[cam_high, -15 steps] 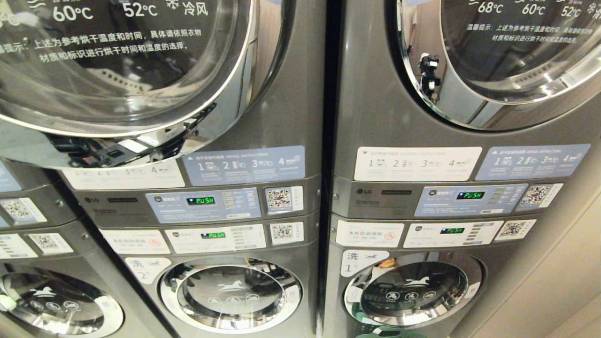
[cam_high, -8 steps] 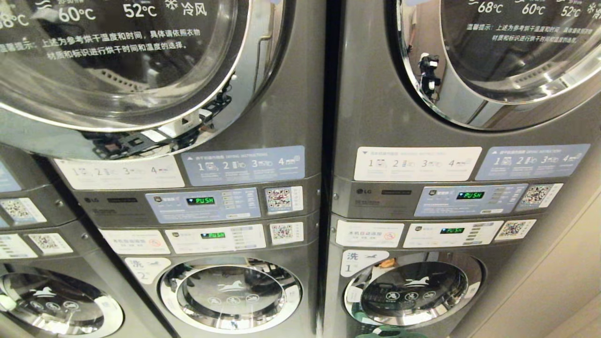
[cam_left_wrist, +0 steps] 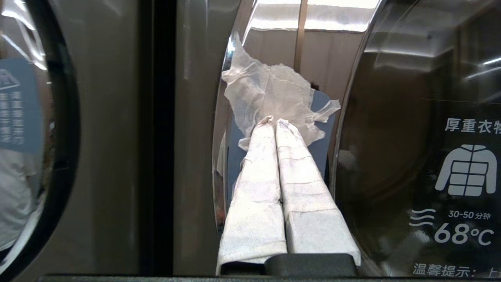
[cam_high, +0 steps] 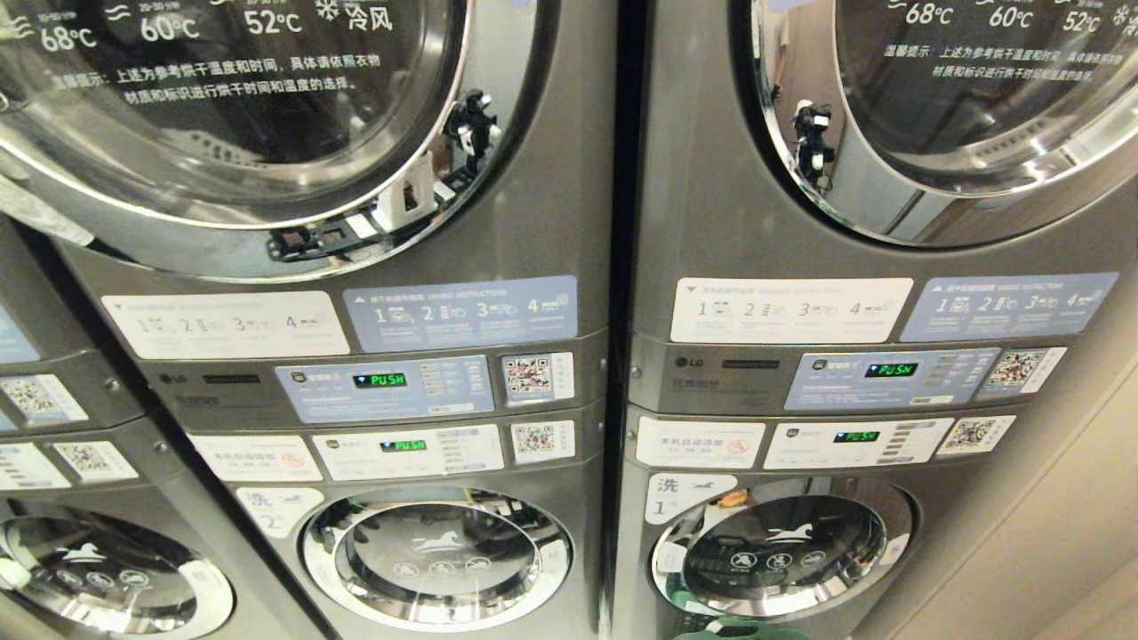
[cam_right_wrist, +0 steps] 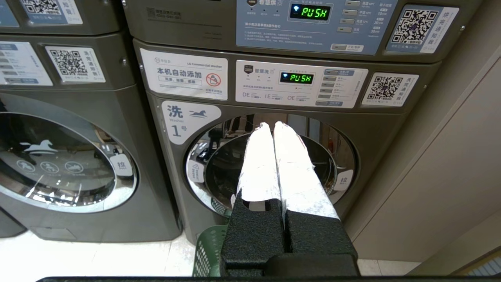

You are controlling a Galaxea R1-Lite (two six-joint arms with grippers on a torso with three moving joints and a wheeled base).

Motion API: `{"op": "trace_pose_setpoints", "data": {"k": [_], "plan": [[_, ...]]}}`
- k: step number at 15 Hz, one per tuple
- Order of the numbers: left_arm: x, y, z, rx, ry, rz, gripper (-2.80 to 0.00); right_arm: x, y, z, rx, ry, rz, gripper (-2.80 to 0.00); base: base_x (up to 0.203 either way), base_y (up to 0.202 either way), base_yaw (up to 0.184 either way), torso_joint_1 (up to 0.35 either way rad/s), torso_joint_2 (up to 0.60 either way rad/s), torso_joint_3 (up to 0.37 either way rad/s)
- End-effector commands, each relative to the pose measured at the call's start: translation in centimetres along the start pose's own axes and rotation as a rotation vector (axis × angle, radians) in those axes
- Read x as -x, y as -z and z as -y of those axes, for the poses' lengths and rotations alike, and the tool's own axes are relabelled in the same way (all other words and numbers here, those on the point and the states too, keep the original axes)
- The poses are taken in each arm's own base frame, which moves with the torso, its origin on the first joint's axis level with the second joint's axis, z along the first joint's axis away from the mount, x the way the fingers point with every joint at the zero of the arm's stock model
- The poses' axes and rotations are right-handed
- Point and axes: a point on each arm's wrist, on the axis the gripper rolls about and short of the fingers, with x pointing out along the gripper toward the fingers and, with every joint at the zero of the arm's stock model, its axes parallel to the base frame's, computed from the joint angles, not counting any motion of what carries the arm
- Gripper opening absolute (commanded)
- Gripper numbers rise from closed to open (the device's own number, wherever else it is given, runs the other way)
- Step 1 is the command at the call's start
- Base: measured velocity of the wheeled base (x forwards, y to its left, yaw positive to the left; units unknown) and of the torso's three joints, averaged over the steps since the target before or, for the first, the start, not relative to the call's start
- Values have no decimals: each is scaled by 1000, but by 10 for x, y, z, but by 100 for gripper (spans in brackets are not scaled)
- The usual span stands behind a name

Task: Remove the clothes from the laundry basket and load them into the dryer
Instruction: Close the dryer

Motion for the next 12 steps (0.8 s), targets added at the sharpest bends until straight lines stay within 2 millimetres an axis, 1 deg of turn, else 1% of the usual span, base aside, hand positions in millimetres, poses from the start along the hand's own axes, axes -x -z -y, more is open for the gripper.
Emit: {"op": "trace_pose_setpoints", "data": {"k": [1, 6, 8, 11, 12], "plan": [[-16, 30, -12, 21, 13, -28, -280, 0, 1, 0, 1, -1, -4, -280, 0, 0, 0, 0, 0, 0], [-41, 66, -26, 31, 37, -31, -280, 0, 1, 0, 1, 0, -5, -280, 0, 0, 0, 0, 0, 0], [-52, 78, -26, 37, 64, -22, -280, 0, 1, 0, 1, 0, -5, -280, 0, 0, 0, 0, 0, 0], [-71, 83, -20, 31, 121, 36, -280, 0, 1, 0, 1, -1, -5, -280, 0, 0, 0, 0, 0, 0], [-75, 88, -16, 38, 134, 39, -280, 0, 1, 0, 1, -2, -6, -280, 0, 0, 0, 0, 0, 0]]}}
